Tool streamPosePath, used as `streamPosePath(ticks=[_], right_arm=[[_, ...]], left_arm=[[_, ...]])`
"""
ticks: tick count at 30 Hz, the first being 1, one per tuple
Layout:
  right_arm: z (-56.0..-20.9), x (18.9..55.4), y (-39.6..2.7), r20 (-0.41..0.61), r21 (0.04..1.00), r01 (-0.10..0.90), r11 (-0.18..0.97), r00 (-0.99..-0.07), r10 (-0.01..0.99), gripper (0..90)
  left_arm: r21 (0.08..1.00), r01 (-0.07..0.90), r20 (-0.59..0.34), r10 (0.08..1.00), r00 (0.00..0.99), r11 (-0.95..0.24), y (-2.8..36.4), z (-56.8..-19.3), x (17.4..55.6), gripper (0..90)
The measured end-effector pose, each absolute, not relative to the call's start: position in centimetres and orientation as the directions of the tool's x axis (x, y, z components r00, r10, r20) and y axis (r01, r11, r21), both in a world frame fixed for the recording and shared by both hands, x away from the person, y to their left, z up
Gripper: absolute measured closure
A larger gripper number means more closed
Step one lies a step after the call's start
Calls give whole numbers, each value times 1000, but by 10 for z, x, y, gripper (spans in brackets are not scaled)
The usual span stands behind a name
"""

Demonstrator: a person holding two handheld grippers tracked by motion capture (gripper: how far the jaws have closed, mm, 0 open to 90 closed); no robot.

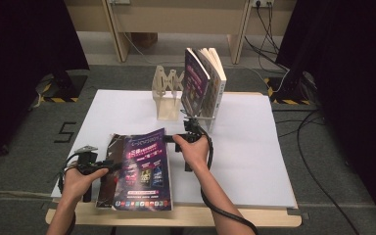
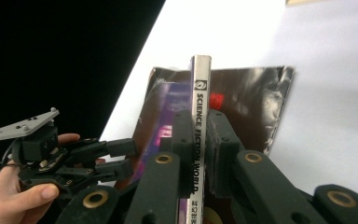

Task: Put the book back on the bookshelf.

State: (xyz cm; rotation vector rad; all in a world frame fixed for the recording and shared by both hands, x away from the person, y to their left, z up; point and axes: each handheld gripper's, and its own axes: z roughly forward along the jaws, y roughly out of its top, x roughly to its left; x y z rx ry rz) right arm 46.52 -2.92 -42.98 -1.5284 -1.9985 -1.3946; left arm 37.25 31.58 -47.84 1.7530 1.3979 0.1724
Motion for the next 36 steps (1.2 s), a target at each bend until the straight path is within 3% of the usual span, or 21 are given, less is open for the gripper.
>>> streamPosePath(ticks=[11, 36], right_arm=[[-396, 454, -55, 642, 628, 772, -96, -445, 624, 839], [-350, 437, -83, 522, 788, 584, -196, -464, 716, 839]], left_arm=[[747, 665, -352, 861, 366, 23, 308, -460, 370, 370], [833, 553, -290, 836, 466, -20, 269, -423, 383, 345]])
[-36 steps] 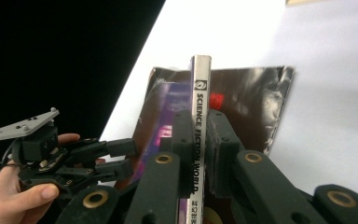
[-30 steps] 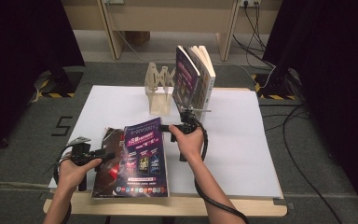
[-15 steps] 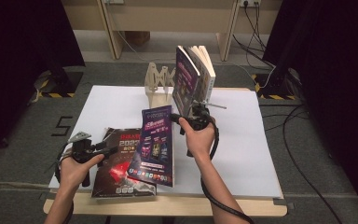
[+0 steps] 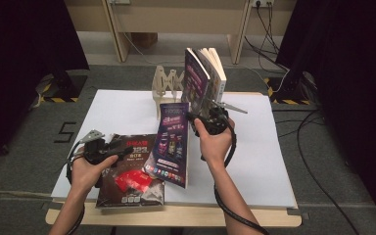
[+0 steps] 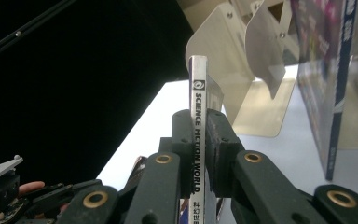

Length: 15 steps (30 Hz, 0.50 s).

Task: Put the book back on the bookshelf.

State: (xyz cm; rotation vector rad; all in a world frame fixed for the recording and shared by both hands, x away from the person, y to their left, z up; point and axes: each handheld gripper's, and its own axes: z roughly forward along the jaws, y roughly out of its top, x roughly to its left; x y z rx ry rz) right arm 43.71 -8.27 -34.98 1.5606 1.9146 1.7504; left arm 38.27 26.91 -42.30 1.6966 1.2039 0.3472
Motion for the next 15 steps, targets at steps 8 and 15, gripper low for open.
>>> streamPosePath(ticks=[8, 15], right_arm=[[-342, 436, -85, 487, 820, 536, -202, -466, 739, 839], [-333, 433, -83, 469, 841, 495, -218, -464, 752, 839]], left_arm=[[841, 540, -277, 826, 491, -39, 256, -418, 388, 322], [851, 525, -284, 809, 515, -35, 249, -410, 390, 332]])
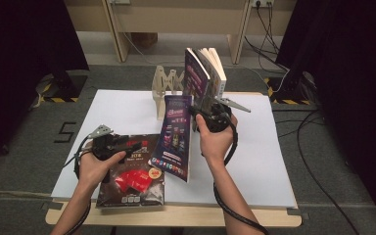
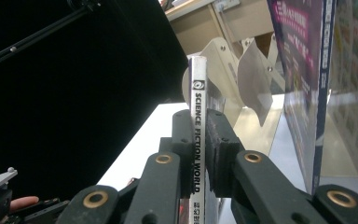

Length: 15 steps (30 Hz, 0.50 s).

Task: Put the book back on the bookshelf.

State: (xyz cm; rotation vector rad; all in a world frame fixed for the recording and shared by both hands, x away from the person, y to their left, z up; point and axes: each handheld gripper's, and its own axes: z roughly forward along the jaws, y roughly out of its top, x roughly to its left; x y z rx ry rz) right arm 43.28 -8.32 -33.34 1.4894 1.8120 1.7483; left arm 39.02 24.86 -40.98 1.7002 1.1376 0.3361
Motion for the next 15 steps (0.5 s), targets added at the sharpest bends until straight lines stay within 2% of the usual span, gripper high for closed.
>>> streamPosePath(ticks=[15], right_arm=[[-323, 434, -76, 419, 879, 421, -224, -457, 785, 839]], left_arm=[[872, 481, -255, 758, 600, -88, 213, -382, 402, 336]])
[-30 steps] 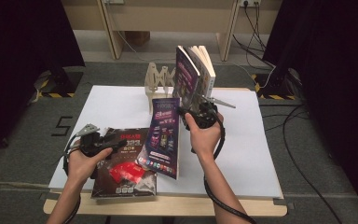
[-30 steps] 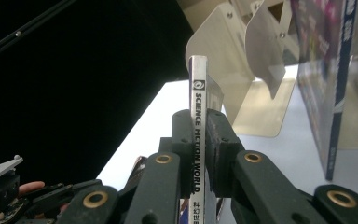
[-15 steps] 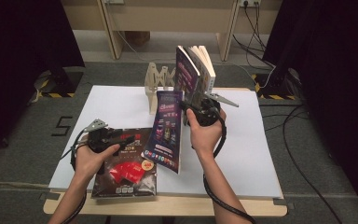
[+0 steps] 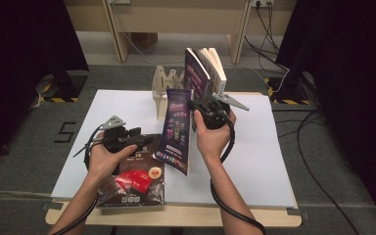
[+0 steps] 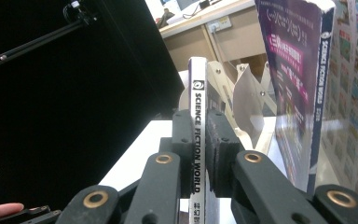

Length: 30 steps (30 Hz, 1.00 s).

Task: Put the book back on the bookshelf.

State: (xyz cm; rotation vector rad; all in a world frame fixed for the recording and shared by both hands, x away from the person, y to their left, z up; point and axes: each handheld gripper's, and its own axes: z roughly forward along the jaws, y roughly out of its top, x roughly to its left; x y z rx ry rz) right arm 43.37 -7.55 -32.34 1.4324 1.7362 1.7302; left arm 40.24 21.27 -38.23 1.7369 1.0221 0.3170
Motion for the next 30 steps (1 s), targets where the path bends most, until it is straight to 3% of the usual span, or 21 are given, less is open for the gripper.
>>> streamPosePath(ticks=[4, 30], right_arm=[[-323, 436, -72, 419, 880, 417, -227, -458, 784, 839], [-312, 440, -62, 375, 909, 347, -229, -446, 813, 839]], left_arm=[[871, 484, -284, 727, 625, -77, 200, -374, 406, 333], [889, 435, -226, 685, 693, -146, 137, -341, 420, 275]])
